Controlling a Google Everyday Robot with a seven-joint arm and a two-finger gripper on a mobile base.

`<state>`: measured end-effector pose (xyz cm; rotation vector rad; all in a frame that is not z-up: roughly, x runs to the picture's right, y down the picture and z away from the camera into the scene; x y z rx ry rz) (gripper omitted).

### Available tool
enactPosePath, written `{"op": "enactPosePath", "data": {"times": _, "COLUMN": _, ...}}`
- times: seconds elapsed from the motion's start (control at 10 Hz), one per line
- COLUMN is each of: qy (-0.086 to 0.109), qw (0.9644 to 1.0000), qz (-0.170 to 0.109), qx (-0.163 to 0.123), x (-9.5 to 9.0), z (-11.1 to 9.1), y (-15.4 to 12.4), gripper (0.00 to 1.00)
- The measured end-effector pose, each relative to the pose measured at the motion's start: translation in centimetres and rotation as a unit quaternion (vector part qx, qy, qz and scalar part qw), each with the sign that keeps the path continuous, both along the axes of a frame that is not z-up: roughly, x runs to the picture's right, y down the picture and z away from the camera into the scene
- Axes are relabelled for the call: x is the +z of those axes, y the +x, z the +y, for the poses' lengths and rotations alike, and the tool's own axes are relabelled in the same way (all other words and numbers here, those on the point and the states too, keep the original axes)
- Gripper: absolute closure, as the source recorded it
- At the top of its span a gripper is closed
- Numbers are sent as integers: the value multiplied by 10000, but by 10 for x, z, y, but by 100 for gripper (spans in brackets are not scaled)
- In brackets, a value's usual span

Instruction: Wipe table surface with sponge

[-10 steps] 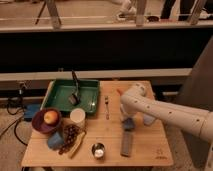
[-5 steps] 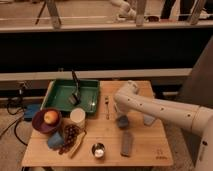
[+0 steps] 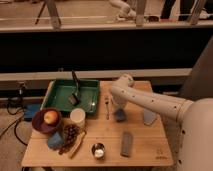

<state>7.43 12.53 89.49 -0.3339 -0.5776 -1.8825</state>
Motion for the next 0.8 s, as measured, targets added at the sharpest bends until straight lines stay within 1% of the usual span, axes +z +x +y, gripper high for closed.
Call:
{"op": "enactPosePath", "data": {"times": 0.1, "qy": 20, "qw": 9999, "qz": 69, "qx": 70, "x": 9, "z": -11, "y": 3, "gripper": 100}}
{"op": "enactPosePath", "data": {"times": 0.2, "qy": 40, "qw": 9998, "qz": 147, "qx": 126, "x": 14, "z": -19, "y": 8, "gripper": 100}}
{"op": "enactPosePath", "data": {"times": 0.3, "qy": 78, "qw": 9994, "qz": 244, "qx": 245, "x": 19, "z": -29, "y": 15, "gripper": 100}}
{"op": "enactPosePath", "data": {"times": 0.4, "qy": 106, "qw": 9986, "qz": 351, "qx": 382, "x": 22, "z": -37, "y": 27, "gripper": 100}}
{"op": "enactPosePath", "data": {"times": 0.5, "qy": 126, "qw": 9973, "qz": 492, "qx": 535, "x": 23, "z": -43, "y": 46, "gripper": 100}}
{"op": "enactPosePath", "data": {"times": 0.7, "qy": 141, "qw": 9938, "qz": 714, "qx": 844, "x": 26, "z": -53, "y": 80, "gripper": 100}}
{"op": "enactPosePath", "data": {"times": 0.8, "qy": 105, "qw": 9920, "qz": 806, "qx": 970, "x": 29, "z": -53, "y": 94, "gripper": 100}}
